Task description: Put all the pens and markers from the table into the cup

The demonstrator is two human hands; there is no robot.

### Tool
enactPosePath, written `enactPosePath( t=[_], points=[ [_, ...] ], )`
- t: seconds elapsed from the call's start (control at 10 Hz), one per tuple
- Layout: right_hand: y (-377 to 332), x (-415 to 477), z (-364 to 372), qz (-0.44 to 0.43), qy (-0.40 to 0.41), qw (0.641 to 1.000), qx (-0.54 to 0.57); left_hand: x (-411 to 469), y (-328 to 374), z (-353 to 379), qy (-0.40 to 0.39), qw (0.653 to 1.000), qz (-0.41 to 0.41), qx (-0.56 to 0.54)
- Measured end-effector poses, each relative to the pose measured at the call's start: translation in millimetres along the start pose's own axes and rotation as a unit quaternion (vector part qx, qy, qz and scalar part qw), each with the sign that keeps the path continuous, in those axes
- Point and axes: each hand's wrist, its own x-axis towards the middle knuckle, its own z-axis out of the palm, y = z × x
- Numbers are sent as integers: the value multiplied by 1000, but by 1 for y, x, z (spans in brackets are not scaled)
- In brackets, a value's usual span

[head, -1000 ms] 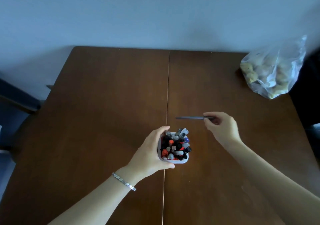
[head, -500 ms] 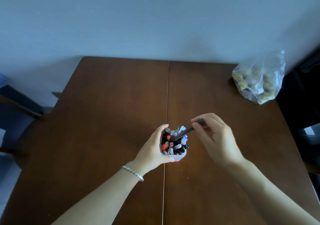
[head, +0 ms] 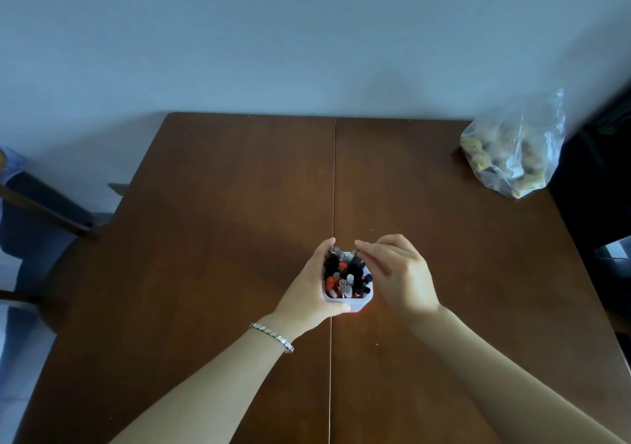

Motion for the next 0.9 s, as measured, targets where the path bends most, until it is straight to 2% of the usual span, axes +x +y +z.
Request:
enactPosePath(
  t=[0.1,0.2,0.4,0.5,0.6,0.7,0.8,0.9],
  points=[
    [-2,2,-8,47,-52,998,9,0,-2,0,1,1000,1,-8],
    [-3,13,-4,108,-118,987,-29,0,-2,0,1,1000,-3,-20],
    [-7,14,4,-8,-161,986,-50,-1,1,-1,-1,999,-3,-33],
    [3,-8,-2,0,-160,986,-51,-1,0,-1,1,1000,4,-15],
    [6,-33,2,-31,-187,977,-100,-3,1,2,17,1000,1,-17],
    [5,-31,6,-7,-193,980,-44,-2,2,6,41,999,-4,-6],
    [11,-24,0,38,-159,982,92,-1,3,8,57,998,-9,-8],
    [21,-19,-10,106,-55,989,84,-4,6,2,68,997,-13,-31]
  ],
)
